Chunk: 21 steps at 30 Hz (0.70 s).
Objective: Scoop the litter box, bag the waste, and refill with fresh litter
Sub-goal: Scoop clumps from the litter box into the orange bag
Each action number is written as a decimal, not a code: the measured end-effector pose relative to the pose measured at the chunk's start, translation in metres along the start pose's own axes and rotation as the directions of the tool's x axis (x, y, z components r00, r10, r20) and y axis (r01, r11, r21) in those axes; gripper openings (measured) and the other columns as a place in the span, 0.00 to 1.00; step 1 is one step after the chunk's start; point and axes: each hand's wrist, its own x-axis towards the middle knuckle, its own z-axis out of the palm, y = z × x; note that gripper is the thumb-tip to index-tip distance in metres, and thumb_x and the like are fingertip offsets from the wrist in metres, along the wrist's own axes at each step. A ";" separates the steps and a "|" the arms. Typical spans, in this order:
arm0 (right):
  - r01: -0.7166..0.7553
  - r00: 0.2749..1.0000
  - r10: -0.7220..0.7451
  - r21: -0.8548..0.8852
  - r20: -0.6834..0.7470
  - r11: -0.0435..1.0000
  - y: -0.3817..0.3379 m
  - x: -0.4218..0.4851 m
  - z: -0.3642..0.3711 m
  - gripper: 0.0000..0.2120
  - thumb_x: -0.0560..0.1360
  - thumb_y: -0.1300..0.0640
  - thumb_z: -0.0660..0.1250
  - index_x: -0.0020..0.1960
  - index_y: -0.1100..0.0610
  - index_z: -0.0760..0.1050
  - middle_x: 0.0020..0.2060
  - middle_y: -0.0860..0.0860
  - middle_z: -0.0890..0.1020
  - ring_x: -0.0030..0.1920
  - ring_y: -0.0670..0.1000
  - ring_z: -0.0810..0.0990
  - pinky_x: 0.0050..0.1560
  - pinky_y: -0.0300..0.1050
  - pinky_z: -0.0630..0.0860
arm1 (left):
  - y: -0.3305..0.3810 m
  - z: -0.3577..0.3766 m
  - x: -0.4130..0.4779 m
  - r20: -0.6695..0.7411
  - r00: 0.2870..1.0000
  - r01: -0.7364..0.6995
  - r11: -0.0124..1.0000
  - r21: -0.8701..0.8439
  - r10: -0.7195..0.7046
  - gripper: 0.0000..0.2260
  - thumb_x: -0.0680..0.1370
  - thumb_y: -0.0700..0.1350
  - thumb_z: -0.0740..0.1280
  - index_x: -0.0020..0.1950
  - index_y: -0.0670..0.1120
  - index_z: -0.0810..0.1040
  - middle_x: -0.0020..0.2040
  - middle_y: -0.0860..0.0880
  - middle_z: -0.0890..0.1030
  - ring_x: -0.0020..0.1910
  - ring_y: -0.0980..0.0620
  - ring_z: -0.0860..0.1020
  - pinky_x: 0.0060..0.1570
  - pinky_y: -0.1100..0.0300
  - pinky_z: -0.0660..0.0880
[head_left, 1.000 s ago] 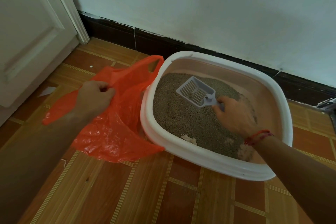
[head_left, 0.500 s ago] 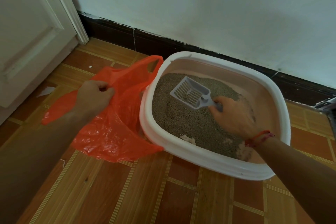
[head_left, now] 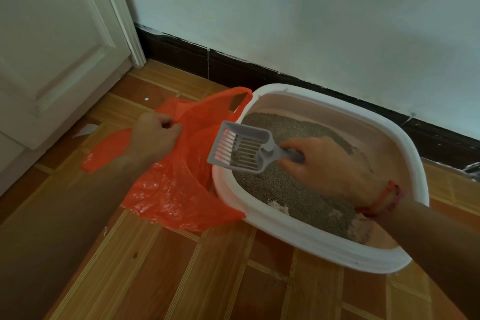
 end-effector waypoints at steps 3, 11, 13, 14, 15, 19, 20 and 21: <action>0.023 1.000 -0.022 -0.152 0.006 0.988 -0.018 0.026 0.004 0.11 0.78 0.47 0.59 0.48 0.49 0.78 0.32 0.46 0.79 0.30 0.46 0.77 0.35 0.44 0.79 | 0.002 -0.004 0.000 0.006 0.999 0.034 0.999 -0.039 -0.033 0.11 0.77 0.42 0.66 0.44 0.34 0.81 0.41 0.34 0.82 0.40 0.33 0.80 0.38 0.40 0.79; 0.179 0.983 -0.139 -0.429 0.123 0.885 -0.095 0.069 0.006 0.12 0.77 0.55 0.63 0.37 0.55 0.66 0.31 0.50 0.71 0.37 0.54 0.76 0.43 0.49 0.78 | 0.006 -0.012 -0.005 -0.006 0.997 0.080 0.985 -0.152 -0.081 0.09 0.77 0.39 0.65 0.44 0.38 0.83 0.40 0.37 0.83 0.32 0.48 0.77 0.33 0.50 0.77; 0.200 0.979 -0.160 -0.435 0.125 0.878 -0.107 0.077 0.010 0.15 0.77 0.56 0.63 0.35 0.56 0.62 0.30 0.50 0.68 0.36 0.53 0.75 0.41 0.48 0.79 | 0.004 -0.014 -0.005 -0.013 0.995 0.094 0.978 -0.185 -0.098 0.09 0.78 0.39 0.65 0.45 0.37 0.83 0.40 0.36 0.83 0.31 0.48 0.76 0.33 0.53 0.75; 0.206 0.978 -0.173 -0.434 0.115 0.877 -0.112 0.080 0.013 0.15 0.77 0.57 0.64 0.35 0.56 0.63 0.30 0.50 0.69 0.36 0.53 0.76 0.41 0.49 0.80 | 0.003 -0.015 -0.005 -0.017 0.995 0.096 0.976 -0.194 -0.102 0.09 0.77 0.39 0.65 0.45 0.36 0.83 0.41 0.35 0.83 0.32 0.48 0.76 0.33 0.53 0.75; 0.210 0.978 -0.186 -0.435 0.099 0.876 -0.117 0.083 0.016 0.14 0.77 0.58 0.64 0.34 0.56 0.63 0.30 0.50 0.70 0.36 0.53 0.77 0.41 0.50 0.81 | 0.002 -0.015 -0.004 -0.022 0.994 0.098 0.975 -0.197 -0.105 0.09 0.77 0.39 0.65 0.45 0.37 0.83 0.41 0.35 0.82 0.32 0.48 0.76 0.33 0.52 0.75; 0.227 0.972 -0.225 -0.476 0.063 0.850 -0.130 0.089 0.026 0.14 0.77 0.60 0.63 0.35 0.56 0.65 0.28 0.50 0.67 0.36 0.54 0.75 0.36 0.47 0.73 | -0.002 -0.018 -0.004 -0.061 0.990 0.113 0.977 -0.181 -0.125 0.08 0.77 0.40 0.65 0.43 0.38 0.83 0.39 0.37 0.82 0.32 0.47 0.76 0.35 0.46 0.78; 0.235 0.970 -0.236 -0.491 0.061 0.839 -0.132 0.089 0.027 0.14 0.77 0.58 0.63 0.34 0.56 0.64 0.28 0.50 0.66 0.36 0.54 0.75 0.36 0.47 0.71 | -0.002 -0.018 -0.004 -0.068 0.990 0.111 0.977 -0.182 -0.125 0.08 0.77 0.39 0.65 0.43 0.37 0.82 0.40 0.36 0.82 0.33 0.46 0.76 0.36 0.44 0.78; 0.245 0.967 -0.247 -0.503 0.064 0.828 -0.134 0.089 0.028 0.17 0.77 0.55 0.64 0.33 0.56 0.63 0.28 0.50 0.66 0.36 0.53 0.74 0.37 0.47 0.70 | -0.002 -0.019 -0.004 -0.071 0.990 0.107 0.977 -0.186 -0.122 0.08 0.77 0.39 0.65 0.43 0.37 0.82 0.40 0.35 0.82 0.33 0.46 0.76 0.37 0.42 0.79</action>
